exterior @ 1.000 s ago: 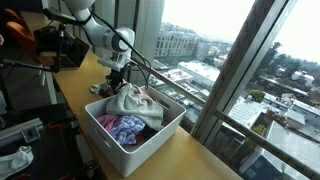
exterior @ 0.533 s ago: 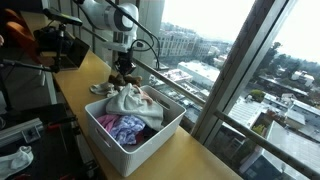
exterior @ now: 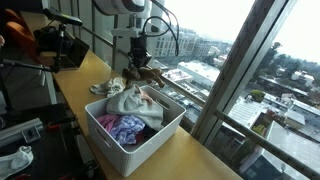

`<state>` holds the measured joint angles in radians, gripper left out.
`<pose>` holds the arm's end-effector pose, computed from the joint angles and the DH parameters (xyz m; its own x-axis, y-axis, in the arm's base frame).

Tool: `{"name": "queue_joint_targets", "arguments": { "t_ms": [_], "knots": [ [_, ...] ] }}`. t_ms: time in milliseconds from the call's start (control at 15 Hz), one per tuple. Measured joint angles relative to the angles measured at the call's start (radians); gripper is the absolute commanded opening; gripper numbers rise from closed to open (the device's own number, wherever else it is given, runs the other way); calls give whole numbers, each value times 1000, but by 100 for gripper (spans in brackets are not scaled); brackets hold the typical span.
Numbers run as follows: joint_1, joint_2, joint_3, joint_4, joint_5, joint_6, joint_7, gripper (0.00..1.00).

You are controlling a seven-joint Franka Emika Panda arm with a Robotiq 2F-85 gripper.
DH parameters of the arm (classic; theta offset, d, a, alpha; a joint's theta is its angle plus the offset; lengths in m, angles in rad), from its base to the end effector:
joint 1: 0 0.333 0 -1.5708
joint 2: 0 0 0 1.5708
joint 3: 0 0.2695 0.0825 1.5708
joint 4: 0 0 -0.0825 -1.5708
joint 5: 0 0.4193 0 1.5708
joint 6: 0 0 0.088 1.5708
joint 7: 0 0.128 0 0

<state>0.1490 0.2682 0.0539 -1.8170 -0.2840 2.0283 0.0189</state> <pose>0.6300 0.1070 0.3063 0.9509 0.3025 -0.0658 0.3094 -0.9223 0.2315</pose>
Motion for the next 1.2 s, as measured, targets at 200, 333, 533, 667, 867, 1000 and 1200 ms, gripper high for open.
{"name": "queue_joint_targets", "arguments": {
  "t_ms": [200, 333, 533, 667, 867, 1000, 1200],
  "knots": [
    [-26, -22, -3, -25, 0, -1, 0, 2],
    [-38, -24, -4, -47, 0, -1, 0, 2],
    [-54, -23, -4, -93, 2, 2, 0, 2],
    [-62, -20, -5, -123, 2, 4, 3, 2],
    [-73, 3, -8, -154, 4, 12, 6, 2],
    [-82, 41, -10, -161, 11, 25, 6, 2],
    [-89, 113, -11, -162, 17, 53, 6, 2]
  ]
}}
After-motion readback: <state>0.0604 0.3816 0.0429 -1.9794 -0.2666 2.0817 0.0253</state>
